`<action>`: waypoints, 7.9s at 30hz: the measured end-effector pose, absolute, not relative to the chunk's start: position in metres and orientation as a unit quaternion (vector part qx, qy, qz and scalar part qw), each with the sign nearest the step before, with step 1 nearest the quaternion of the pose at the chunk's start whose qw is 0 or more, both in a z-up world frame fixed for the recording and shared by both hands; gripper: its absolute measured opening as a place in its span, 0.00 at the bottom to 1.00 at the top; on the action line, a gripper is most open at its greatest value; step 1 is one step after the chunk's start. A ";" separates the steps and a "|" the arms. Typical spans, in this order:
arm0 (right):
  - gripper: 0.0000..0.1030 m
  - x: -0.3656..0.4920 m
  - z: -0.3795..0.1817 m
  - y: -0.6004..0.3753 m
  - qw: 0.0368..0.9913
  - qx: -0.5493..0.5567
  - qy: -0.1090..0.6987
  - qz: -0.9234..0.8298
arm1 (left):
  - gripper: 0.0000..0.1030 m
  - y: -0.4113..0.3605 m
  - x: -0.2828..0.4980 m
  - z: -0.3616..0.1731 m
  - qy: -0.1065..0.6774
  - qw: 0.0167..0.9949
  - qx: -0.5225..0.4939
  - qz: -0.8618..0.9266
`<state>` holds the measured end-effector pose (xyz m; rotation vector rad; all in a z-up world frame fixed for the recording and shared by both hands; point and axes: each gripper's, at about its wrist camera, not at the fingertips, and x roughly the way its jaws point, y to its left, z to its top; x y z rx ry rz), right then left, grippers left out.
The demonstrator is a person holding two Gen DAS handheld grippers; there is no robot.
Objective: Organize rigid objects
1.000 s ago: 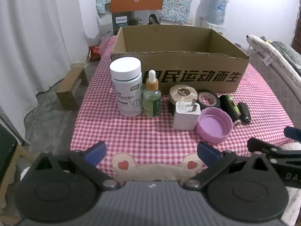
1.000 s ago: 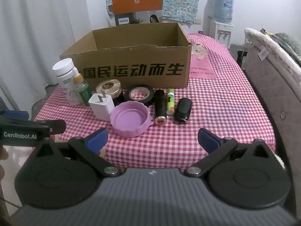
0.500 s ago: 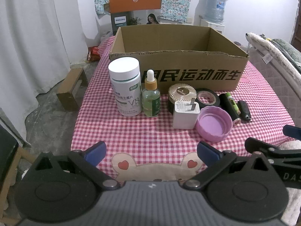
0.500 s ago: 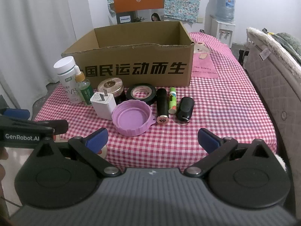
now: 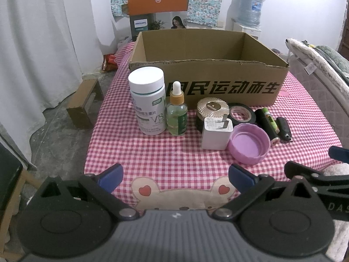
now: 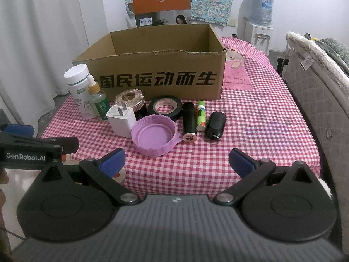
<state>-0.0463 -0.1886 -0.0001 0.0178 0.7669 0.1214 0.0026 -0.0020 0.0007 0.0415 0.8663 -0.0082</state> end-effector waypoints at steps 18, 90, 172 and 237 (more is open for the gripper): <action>0.99 -0.042 0.002 -0.184 0.925 0.001 0.374 0.060 | 1.00 0.007 0.004 0.004 0.421 0.907 0.019 -0.001; 0.16 0.078 -0.071 -0.366 0.821 0.286 0.480 0.118 | 0.50 -0.224 0.108 -0.075 0.430 0.820 0.191 -0.325; 0.56 0.367 -0.011 -0.111 0.739 0.279 0.551 0.269 | 0.69 0.015 0.263 0.059 0.423 0.892 0.134 -0.086; 0.14 0.148 -0.077 -0.309 0.806 0.206 0.526 0.179 | 0.56 -0.202 0.103 -0.056 0.439 0.836 0.184 -0.273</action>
